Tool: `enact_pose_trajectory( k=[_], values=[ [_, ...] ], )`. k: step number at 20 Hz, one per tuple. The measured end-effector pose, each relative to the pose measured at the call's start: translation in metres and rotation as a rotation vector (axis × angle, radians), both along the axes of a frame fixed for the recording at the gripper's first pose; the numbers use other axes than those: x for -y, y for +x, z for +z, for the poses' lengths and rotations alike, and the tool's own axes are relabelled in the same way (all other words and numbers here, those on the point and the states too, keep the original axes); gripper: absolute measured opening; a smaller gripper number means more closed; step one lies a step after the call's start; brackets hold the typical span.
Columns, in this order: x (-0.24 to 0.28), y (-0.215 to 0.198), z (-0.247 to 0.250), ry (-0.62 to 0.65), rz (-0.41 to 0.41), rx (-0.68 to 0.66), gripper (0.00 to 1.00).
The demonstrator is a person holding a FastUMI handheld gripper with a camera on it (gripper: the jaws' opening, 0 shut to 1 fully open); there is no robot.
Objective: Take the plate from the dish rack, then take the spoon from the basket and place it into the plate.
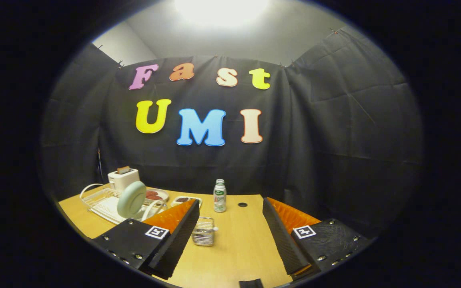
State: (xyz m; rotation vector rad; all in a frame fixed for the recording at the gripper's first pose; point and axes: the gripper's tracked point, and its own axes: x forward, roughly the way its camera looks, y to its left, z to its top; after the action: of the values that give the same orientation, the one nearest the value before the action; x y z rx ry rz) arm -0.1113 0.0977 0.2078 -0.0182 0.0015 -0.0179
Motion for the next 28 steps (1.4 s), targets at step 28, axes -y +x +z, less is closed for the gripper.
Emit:
enact_pose_trajectory(
  k=[28],
  values=[
    [-0.313,0.249,-0.163,0.274,0.115,-0.518,0.93]
  ],
)
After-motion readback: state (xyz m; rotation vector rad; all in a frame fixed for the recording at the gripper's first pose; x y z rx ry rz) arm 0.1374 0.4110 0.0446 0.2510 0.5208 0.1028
